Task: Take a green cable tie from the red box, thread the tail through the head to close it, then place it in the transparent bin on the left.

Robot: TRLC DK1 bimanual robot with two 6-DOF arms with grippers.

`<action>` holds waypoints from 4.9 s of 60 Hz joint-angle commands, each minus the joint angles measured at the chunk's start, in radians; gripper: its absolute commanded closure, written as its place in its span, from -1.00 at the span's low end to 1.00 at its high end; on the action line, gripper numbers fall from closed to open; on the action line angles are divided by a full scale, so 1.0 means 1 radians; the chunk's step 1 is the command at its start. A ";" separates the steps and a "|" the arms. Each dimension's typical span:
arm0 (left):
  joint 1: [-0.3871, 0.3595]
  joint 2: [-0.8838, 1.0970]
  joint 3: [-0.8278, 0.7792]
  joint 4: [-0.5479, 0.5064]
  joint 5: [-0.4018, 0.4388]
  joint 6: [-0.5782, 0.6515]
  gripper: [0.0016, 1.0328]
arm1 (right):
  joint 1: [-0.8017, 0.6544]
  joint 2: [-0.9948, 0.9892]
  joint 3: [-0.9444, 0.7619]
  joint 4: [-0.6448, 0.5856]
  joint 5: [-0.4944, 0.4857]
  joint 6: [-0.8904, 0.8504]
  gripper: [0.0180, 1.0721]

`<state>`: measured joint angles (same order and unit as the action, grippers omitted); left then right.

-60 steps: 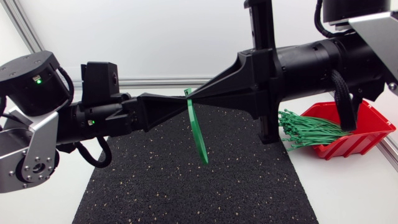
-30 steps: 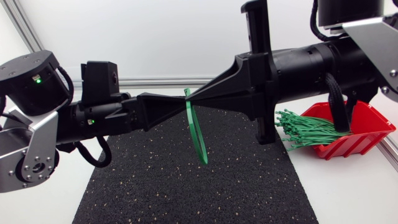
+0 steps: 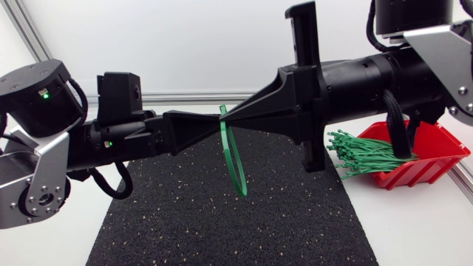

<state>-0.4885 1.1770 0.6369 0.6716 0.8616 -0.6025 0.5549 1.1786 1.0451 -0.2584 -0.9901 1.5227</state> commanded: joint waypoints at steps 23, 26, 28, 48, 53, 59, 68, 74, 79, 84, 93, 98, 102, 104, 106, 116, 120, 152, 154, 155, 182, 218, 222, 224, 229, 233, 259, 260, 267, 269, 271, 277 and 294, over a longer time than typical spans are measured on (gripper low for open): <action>-0.013 -0.011 0.027 0.020 0.002 -0.022 0.93 | -0.003 0.024 -0.036 0.031 0.011 0.036 0.89; -0.016 -0.016 0.024 0.020 0.002 -0.022 0.93 | -0.003 0.027 -0.039 0.031 0.011 0.036 0.89; -0.016 -0.019 0.024 0.020 0.002 -0.022 0.93 | -0.003 0.029 -0.040 0.033 0.011 0.036 0.89; 0.002 0.027 0.029 0.022 0.002 -0.011 0.93 | -0.006 -0.013 -0.042 0.041 0.011 0.036 0.89; 0.008 0.033 0.032 0.029 0.002 -0.010 0.93 | -0.006 -0.011 -0.045 0.041 0.011 0.036 0.89; 0.021 0.033 0.038 0.031 0.002 -0.011 0.93 | -0.006 -0.013 -0.049 0.042 0.011 0.036 0.89; 0.016 0.016 0.040 0.031 0.002 -0.016 0.93 | -0.007 -0.007 -0.054 0.045 0.011 0.036 0.89; 0.010 0.004 0.033 0.031 0.002 -0.020 0.93 | -0.007 -0.011 -0.054 0.045 0.011 0.036 0.89; 0.005 0.007 0.029 0.031 0.002 -0.017 0.93 | -0.007 -0.030 -0.054 0.047 0.011 0.036 0.89; 0.002 0.015 0.023 0.031 0.002 -0.016 0.93 | -0.007 -0.040 -0.054 0.048 0.018 0.036 0.89; -0.009 0.015 0.012 0.031 0.002 -0.013 0.93 | -0.007 -0.042 -0.056 0.053 0.019 0.036 0.89; -0.015 0.015 0.012 0.031 0.002 -0.014 0.93 | -0.007 -0.036 -0.056 0.056 0.021 0.036 0.89; -0.016 0.010 0.014 0.031 0.002 -0.014 0.93 | -0.007 -0.031 -0.059 0.059 0.021 0.036 0.89; -0.016 0.009 0.015 0.031 0.002 -0.014 0.93 | -0.007 -0.028 -0.060 0.059 0.021 0.036 0.89; -0.016 0.009 0.018 0.031 0.002 -0.016 0.93 | -0.007 -0.027 -0.060 0.061 0.021 0.036 0.89; -0.012 0.004 0.020 0.031 0.002 -0.016 0.93 | -0.007 -0.010 -0.065 0.068 0.021 0.036 0.89; -0.010 0.004 0.023 0.031 0.002 -0.016 0.93 | -0.007 -0.010 -0.066 0.070 0.021 0.036 0.89; -0.027 -0.050 -0.008 0.028 0.004 -0.022 0.93 | -0.023 -0.017 -0.063 0.073 0.021 0.036 0.89; -0.027 -0.048 -0.009 0.028 0.004 -0.022 0.93 | -0.023 -0.017 -0.062 0.073 0.021 0.036 0.89; -0.027 -0.048 -0.009 0.029 0.002 -0.020 0.93 | -0.023 -0.017 -0.062 0.073 0.021 0.036 0.89; -0.051 -0.048 -0.034 0.029 0.002 0.023 0.93 | -0.023 -0.034 -0.062 0.079 0.021 0.036 0.89; -0.090 -0.111 -0.046 0.025 -0.052 0.044 0.93 | -0.041 0.004 -0.069 0.085 0.031 0.036 0.89; -0.101 -0.123 -0.051 0.020 -0.055 0.044 0.93 | -0.043 0.009 -0.068 0.085 0.033 0.036 0.89; -0.105 -0.131 -0.054 0.020 -0.058 0.044 0.93 | -0.044 0.009 -0.066 0.085 0.033 0.036 0.89; -0.124 -0.142 -0.069 0.019 -0.075 0.060 0.93 | -0.044 0.006 -0.065 0.087 0.034 0.036 0.89; -0.131 -0.148 -0.071 0.017 -0.085 0.067 0.93 | -0.046 0.010 -0.063 0.087 0.036 0.036 0.89; -0.162 -0.215 -0.079 -0.023 -0.088 0.086 0.93 | -0.047 0.029 -0.054 0.067 0.044 0.034 0.87; -0.160 -0.211 -0.079 -0.023 -0.088 0.092 0.93 | -0.047 0.029 -0.054 0.067 0.039 0.036 0.82; -0.131 -0.168 -0.075 -0.018 -0.088 0.116 0.93 | -0.044 0.009 -0.054 0.064 0.021 0.036 0.52; -0.121 -0.157 -0.074 -0.017 -0.087 0.118 0.93 | -0.044 0.000 -0.054 0.064 0.018 0.034 0.44; -0.113 -0.149 -0.074 -0.015 -0.087 0.119 0.93 | -0.043 -0.007 -0.054 0.064 0.011 0.034 0.43; -0.088 -0.132 -0.075 -0.015 -0.084 0.136 0.93 | -0.046 -0.027 -0.060 0.070 -0.001 0.033 0.39; -0.047 -0.096 -0.069 -0.012 -0.064 0.171 0.93 | -0.095 -0.014 -0.059 0.064 -0.012 0.031 0.32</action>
<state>-0.5438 1.0676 0.5682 0.6376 0.7811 -0.4538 0.4797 1.1542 0.9993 -0.1837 -0.9989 1.5261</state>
